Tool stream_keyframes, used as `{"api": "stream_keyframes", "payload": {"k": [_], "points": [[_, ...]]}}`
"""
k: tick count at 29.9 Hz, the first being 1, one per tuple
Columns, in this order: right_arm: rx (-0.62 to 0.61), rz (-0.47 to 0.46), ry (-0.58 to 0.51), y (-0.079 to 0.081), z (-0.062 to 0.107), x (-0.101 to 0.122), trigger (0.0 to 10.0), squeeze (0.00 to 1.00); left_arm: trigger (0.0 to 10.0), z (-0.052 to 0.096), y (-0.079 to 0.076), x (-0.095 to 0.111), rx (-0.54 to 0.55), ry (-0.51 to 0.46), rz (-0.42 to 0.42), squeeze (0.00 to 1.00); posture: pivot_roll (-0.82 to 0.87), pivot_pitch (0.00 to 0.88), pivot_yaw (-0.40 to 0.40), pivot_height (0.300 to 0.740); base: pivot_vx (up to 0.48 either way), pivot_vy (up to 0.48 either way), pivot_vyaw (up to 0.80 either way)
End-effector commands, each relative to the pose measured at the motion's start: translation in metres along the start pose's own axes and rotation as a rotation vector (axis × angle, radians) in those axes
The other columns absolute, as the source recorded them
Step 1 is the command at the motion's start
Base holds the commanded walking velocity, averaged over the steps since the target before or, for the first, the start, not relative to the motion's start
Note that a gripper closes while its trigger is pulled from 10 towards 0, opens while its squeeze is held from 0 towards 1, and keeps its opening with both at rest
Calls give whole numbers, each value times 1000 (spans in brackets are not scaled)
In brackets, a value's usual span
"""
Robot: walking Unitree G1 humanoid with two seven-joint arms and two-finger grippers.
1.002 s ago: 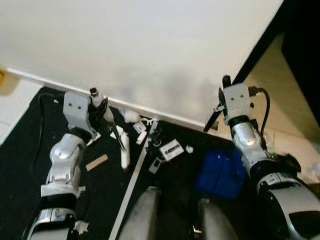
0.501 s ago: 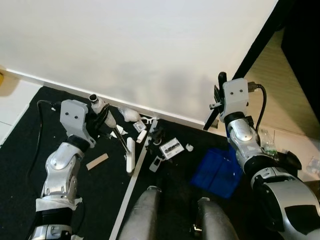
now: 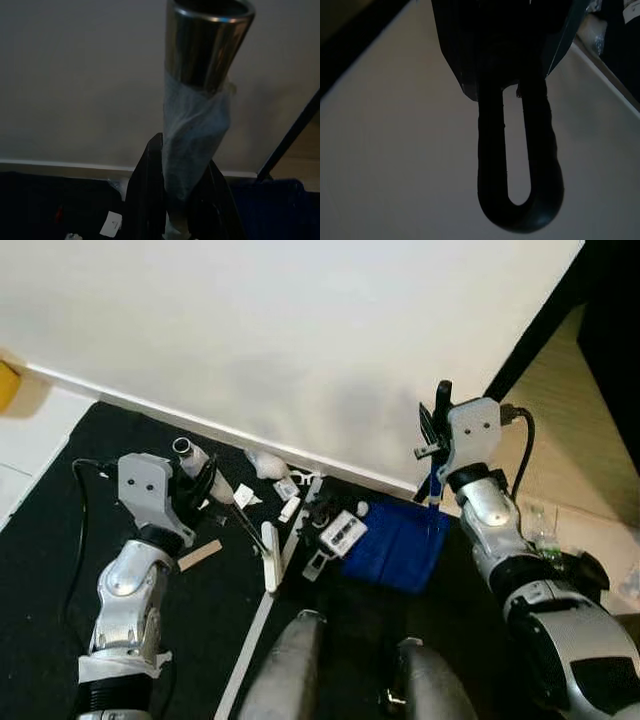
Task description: Sweep floor
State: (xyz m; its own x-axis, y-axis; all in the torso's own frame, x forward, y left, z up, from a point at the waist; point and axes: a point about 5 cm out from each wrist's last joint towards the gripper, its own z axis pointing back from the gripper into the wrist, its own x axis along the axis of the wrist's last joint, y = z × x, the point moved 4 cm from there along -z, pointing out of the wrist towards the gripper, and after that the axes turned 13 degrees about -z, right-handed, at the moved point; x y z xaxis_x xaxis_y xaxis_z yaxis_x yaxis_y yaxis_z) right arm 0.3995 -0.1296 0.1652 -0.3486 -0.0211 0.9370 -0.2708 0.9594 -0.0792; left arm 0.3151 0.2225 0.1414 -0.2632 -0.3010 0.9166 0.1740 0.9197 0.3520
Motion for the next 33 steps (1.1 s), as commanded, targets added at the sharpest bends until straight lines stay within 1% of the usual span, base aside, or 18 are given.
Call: {"api": "stream_keyframes", "payload": {"k": [1,3,8,9,10,12,16,17,20,23,25,27,28,31,32,33], "points": [[18,18,30,2,9,-10,10000,0,10000,-2,-2,3,5,-15,7,0,180,219,23,740,0,0,0],[19,27,66,4,12,-18,10000,0,10000,-5,-2,3,0,-18,6,0,182,210,32,740,0,0,0],[17,29,78,3,14,-20,10000,0,10000,-7,-1,5,-4,-22,5,0,183,204,37,740,0,0,0],[11,30,77,-1,13,-19,10000,0,10000,-8,0,5,-4,-23,4,0,183,203,38,740,0,0,0],[11,30,77,-1,13,-19,10000,0,10000,-8,0,5,-4,-23,4,0,183,203,38,740,0,0,0],[-8,17,106,-14,18,-22,10000,0,10000,-8,1,3,-7,-16,4,0,176,204,49,740,0,0,0],[-2,26,123,-14,21,-25,10000,0,10000,-7,0,2,-12,-13,5,0,177,205,52,740,0,0,0],[-15,16,155,-15,25,-32,10000,0,10000,-8,-1,2,-15,-11,6,0,178,206,51,740,0,0,0],[-22,30,202,-15,31,-42,10000,0,10000,-9,0,2,-15,-13,6,0,182,203,54,740,0,0,0],[-35,1,297,-16,40,-58,10000,0,10000,-10,1,3,-14,-14,3,0,182,205,54,740,0,0,0],[-37,0,312,-16,42,-61,10000,0,10000,-10,1,3,-14,-13,3,0,180,204,53,740,0,0,0],[-42,10,356,-17,45,-67,10000,0,10000,-10,0,2,-14,-13,3,0,179,204,52,740,0,0,0],[-75,23,398,-23,50,-73,10000,0,10000,-9,-1,2,-14,-13,5,0,178,203,48,740,0,0,0],[-95,22,407,-26,52,-74,10000,0,10000,-9,-2,2,-13,-13,6,0,178,203,46,740,0,0,0],[-143,36,430,-36,56,-77,10000,0,10000,-9,-2,1,-10,-13,9,0,176,203,43,740,0,0,0],[-154,36,433,-39,58,-77,10000,0,10000,-9,-3,1,-9,-14,9,0,173,202,40,740,0,0,0]]}}
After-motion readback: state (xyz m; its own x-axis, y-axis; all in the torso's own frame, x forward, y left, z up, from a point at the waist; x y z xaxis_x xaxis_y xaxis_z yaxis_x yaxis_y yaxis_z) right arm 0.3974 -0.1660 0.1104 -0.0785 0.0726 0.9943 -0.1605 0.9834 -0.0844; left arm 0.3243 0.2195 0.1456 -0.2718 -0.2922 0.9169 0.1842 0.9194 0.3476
